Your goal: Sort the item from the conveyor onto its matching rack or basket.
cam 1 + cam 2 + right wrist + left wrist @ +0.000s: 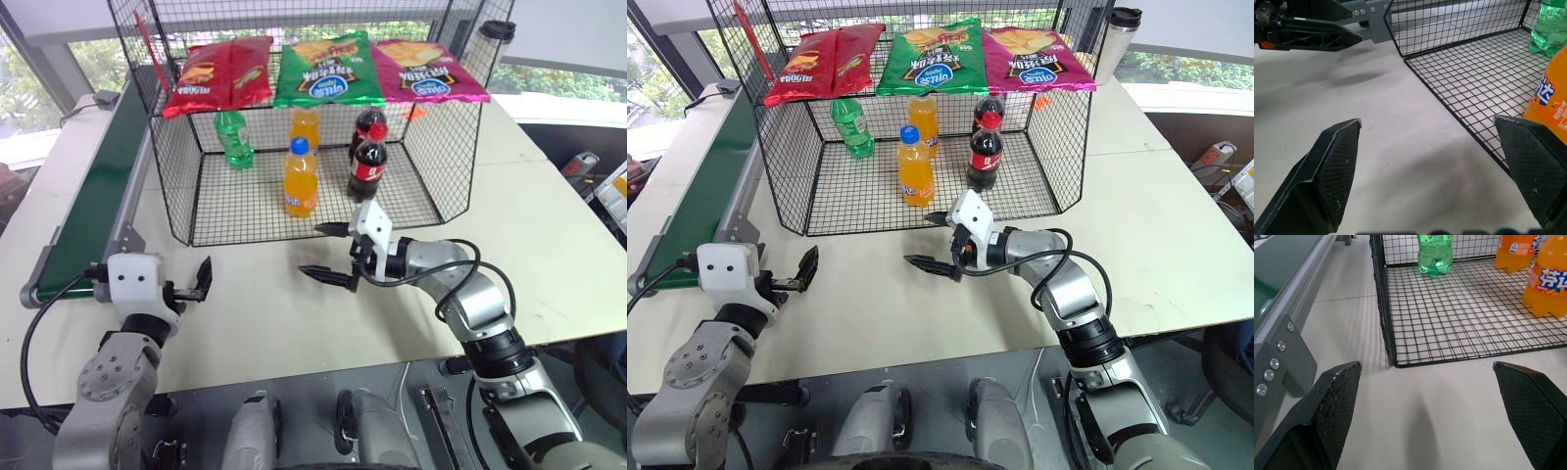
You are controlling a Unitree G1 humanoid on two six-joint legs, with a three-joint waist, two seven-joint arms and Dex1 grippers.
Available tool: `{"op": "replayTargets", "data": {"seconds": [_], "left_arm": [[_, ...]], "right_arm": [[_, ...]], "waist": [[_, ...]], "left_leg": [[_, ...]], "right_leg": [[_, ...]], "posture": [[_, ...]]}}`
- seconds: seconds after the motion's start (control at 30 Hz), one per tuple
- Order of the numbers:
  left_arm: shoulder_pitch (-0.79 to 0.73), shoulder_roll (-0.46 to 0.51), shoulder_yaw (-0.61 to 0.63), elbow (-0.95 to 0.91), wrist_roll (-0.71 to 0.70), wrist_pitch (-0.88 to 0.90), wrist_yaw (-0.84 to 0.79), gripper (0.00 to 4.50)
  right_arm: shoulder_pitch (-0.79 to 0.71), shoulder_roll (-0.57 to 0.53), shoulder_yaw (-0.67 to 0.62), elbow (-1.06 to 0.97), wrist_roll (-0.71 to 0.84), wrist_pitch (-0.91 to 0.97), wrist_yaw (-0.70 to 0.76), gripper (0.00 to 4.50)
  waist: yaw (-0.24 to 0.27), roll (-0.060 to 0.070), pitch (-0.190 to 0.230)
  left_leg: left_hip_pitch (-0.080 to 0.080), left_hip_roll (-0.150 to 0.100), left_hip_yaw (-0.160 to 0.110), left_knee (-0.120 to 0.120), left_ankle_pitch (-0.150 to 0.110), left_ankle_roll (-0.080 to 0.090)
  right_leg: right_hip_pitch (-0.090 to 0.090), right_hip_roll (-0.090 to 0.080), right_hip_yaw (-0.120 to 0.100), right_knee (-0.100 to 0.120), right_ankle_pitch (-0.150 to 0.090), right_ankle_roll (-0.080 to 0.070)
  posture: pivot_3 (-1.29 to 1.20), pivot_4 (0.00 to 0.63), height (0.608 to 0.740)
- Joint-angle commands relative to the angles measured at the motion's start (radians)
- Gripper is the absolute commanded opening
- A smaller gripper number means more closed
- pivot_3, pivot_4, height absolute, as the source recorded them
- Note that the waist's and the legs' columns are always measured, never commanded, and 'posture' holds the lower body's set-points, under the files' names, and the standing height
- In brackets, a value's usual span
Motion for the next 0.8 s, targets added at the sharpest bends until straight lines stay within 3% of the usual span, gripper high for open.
{"op": "replayTargets", "data": {"seconds": [0.03, 0.5, 0.8], "left_arm": [[-0.008, 0.01, -0.004, -0.014, 0.011, -0.025, 0.001, 4.47], [-0.03, 0.016, -0.005, -0.024, 0.024, -0.03, 0.001, 4.47], [-0.004, 0.018, 0.103, -0.122, -0.006, 0.035, 0.026, 4.47]], "right_arm": [[-0.007, 0.005, -0.008, -0.019, 0.004, -0.018, 0.002, 4.5], [-0.014, 0.01, -0.009, -0.023, 0.01, -0.028, 0.014, 4.5], [-0.019, 0.058, -0.047, -0.055, 0.133, -0.05, 0.085, 4.5]], "waist": [[0.0, 0.0, 0.0], [0.0, 0.0, 0.0], [-0.002, 0.0, 0.0]], "left_leg": [[0.0, 0.0, 0.0, 0.0, 0.0, 0.0], [0.0, 0.0, 0.0, 0.0, 0.0, 0.0], [0.0, 0.0, 0.0, 0.0, 0.0, 0.0]], "right_leg": [[0.0, 0.0, 0.0, 0.0, 0.0, 0.0], [0.0, 0.0, 0.0, 0.0, 0.0, 0.0], [0.0, 0.0, 0.0, 0.0, 0.0, 0.0]], "posture": [[0.0, 0.15, 0.74], [0.0, 0.15, 0.74], [0.0, 0.15, 0.74]]}}
